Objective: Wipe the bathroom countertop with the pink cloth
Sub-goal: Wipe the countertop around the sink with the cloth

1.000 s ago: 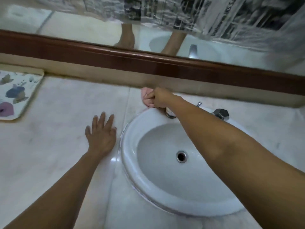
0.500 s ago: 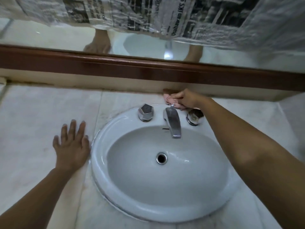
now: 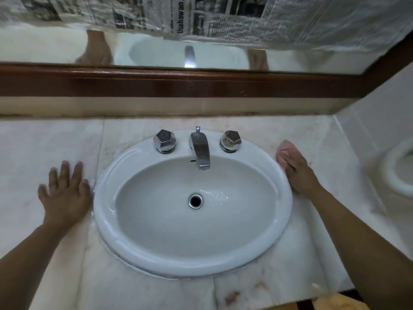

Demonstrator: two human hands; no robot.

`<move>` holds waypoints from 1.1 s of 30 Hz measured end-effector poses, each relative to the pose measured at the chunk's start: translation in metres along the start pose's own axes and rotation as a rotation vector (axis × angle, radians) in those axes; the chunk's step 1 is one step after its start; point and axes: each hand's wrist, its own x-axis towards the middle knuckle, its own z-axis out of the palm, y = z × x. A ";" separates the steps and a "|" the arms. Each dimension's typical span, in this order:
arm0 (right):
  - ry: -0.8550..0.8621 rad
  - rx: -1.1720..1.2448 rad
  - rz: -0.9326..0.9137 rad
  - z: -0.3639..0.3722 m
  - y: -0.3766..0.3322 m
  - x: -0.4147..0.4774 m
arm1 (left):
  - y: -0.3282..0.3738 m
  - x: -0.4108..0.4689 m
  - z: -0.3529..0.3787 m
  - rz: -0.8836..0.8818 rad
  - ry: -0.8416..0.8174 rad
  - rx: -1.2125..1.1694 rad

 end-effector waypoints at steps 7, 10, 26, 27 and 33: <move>-0.045 -0.029 0.043 -0.034 -0.046 0.071 | -0.007 0.005 0.004 0.004 0.008 -0.007; -0.059 -0.030 0.029 -0.032 -0.060 0.124 | -0.009 0.006 0.010 0.014 0.059 -0.006; -0.769 -0.186 -0.098 0.062 -0.374 0.131 | 0.005 0.000 0.004 0.019 0.065 0.025; -0.782 -0.201 -0.110 0.069 -0.393 0.126 | 0.006 0.000 0.004 0.033 0.059 0.021; -0.757 -0.150 -0.565 0.154 -0.505 0.029 | -0.006 0.009 -0.019 -0.005 -0.094 -0.280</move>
